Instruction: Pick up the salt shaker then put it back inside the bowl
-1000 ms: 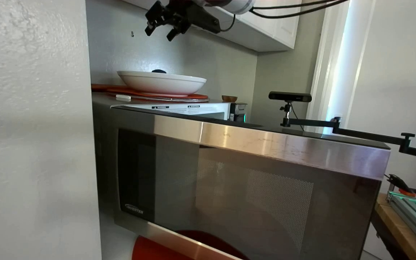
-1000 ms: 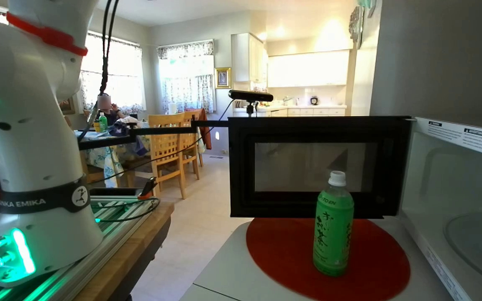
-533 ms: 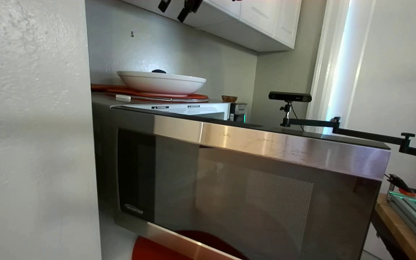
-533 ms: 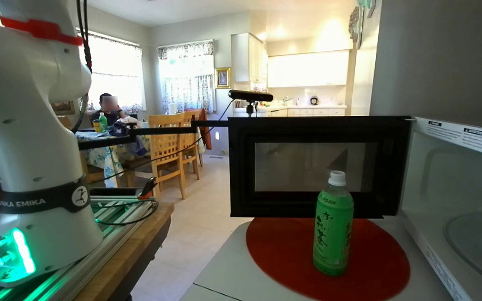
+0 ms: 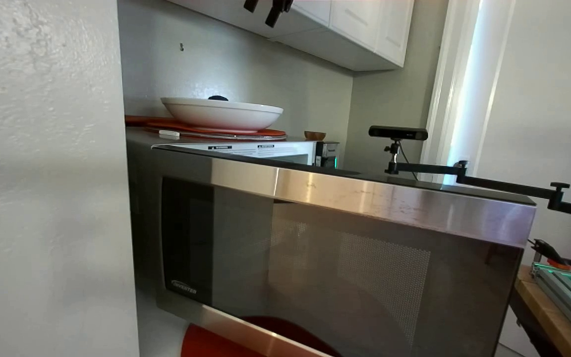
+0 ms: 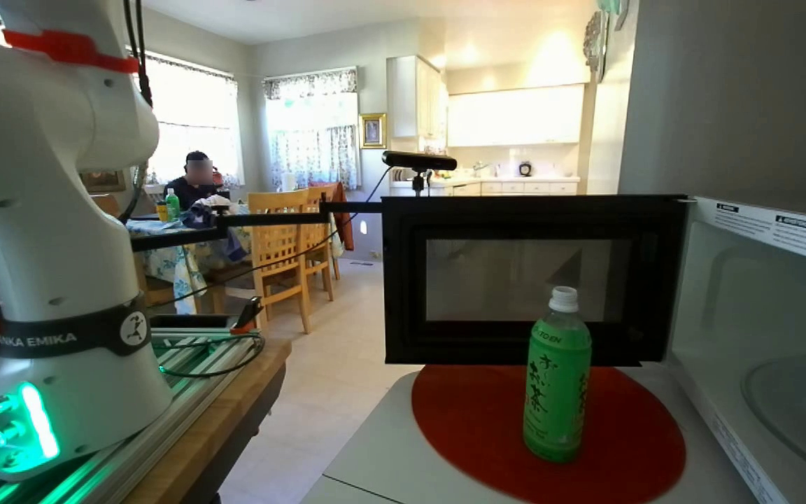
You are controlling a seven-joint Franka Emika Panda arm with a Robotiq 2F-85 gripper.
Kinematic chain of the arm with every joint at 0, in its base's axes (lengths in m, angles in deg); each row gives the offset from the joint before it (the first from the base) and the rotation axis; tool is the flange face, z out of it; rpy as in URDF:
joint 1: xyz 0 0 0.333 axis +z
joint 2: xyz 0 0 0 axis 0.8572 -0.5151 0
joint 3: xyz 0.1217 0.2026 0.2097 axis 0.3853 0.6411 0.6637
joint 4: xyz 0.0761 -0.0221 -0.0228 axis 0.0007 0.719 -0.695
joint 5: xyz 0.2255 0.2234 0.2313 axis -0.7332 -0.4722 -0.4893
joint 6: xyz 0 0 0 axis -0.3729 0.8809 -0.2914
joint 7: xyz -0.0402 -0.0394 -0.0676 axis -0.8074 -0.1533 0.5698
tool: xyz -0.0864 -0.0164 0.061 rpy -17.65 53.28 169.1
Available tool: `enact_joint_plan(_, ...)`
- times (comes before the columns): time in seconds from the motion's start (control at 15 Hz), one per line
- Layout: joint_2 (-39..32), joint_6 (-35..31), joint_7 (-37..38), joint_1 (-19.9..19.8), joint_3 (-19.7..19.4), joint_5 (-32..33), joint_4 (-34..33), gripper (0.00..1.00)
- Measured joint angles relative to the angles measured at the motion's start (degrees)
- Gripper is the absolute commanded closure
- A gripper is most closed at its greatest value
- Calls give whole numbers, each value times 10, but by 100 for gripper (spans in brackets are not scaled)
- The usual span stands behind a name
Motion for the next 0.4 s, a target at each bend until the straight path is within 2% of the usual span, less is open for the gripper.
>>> enact_joint_plan(0.4, -1, 0, 0, -2, 2, 0, -1, 0)
